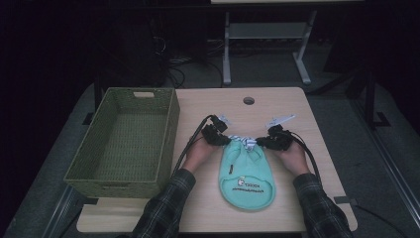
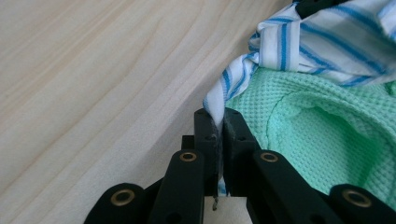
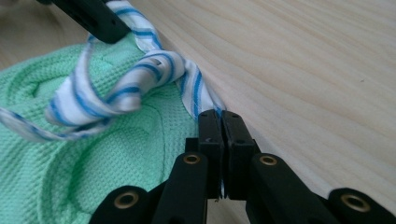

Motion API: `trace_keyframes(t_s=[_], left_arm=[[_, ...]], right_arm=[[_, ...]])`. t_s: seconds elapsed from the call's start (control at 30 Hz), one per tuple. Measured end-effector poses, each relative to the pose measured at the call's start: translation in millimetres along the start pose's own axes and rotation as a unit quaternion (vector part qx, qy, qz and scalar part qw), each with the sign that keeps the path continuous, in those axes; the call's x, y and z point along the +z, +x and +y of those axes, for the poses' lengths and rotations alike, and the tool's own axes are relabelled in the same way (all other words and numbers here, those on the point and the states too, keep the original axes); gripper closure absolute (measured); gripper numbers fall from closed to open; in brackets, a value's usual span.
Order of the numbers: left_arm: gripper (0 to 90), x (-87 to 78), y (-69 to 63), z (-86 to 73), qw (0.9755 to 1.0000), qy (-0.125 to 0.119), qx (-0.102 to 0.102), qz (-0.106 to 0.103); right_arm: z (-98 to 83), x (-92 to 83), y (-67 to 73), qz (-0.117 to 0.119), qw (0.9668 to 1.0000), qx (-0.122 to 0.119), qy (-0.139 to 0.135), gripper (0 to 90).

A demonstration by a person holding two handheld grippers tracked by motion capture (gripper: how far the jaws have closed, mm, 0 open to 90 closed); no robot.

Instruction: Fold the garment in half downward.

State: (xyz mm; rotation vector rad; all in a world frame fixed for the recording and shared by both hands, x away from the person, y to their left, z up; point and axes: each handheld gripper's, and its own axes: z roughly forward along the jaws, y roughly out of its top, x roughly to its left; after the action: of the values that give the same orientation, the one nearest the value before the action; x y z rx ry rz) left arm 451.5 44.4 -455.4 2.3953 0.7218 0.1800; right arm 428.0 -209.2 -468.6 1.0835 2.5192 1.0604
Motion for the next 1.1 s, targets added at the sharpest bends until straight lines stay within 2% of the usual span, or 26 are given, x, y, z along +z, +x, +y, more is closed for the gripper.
trace_keyframes(t_s=[0.1,0.33,0.4,0.53,0.63,0.77,0.83,1.0,1.1], left_arm=[[86.0,-9.0,-1.4,2.5,0.9999,-0.009,0.004,0.008],[86.0,-33.0,-7.3,10.5,0.9987,-0.046,0.001,0.019],[86.0,-41.6,-10.3,13.9,0.9977,-0.063,0.000,0.024],[86.0,-56.4,-15.5,20.4,0.9960,-0.081,0.010,0.036],[85.9,-69.3,-19.1,25.2,0.9933,-0.101,0.020,0.053],[85.9,-83.1,-23.2,32.0,0.9913,-0.109,0.032,0.066],[85.8,-90.1,-26.0,35.9,0.9897,-0.115,0.040,0.074],[85.4,-96.4,-34.4,34.7,0.9874,-0.127,0.048,0.081],[85.1,-91.8,-41.0,27.3,0.9877,-0.127,0.052,0.075]], right_arm=[[2.0,-2.7,2.2,-0.008,0.9999,-0.011,-0.005,87.9],[12.6,-26.2,4.5,-0.008,0.9988,-0.011,-0.048,87.9],[17.3,-35.3,5.9,-0.010,0.9979,-0.014,-0.062,87.9],[24.2,-50.6,8.7,-0.014,0.9961,-0.024,-0.083,87.9],[30.1,-61.1,11.9,-0.020,0.9945,-0.030,-0.098,87.9],[38.9,-76.1,19.0,-0.029,0.9914,-0.044,-0.120,87.9],[42.6,-80.9,20.7,-0.029,0.9911,-0.045,-0.122,87.8],[44.2,-89.3,26.0,-0.035,0.9884,-0.055,-0.137,87.8],[35.5,-85.4,29.0,-0.032,0.9884,-0.053,-0.138,87.7]])
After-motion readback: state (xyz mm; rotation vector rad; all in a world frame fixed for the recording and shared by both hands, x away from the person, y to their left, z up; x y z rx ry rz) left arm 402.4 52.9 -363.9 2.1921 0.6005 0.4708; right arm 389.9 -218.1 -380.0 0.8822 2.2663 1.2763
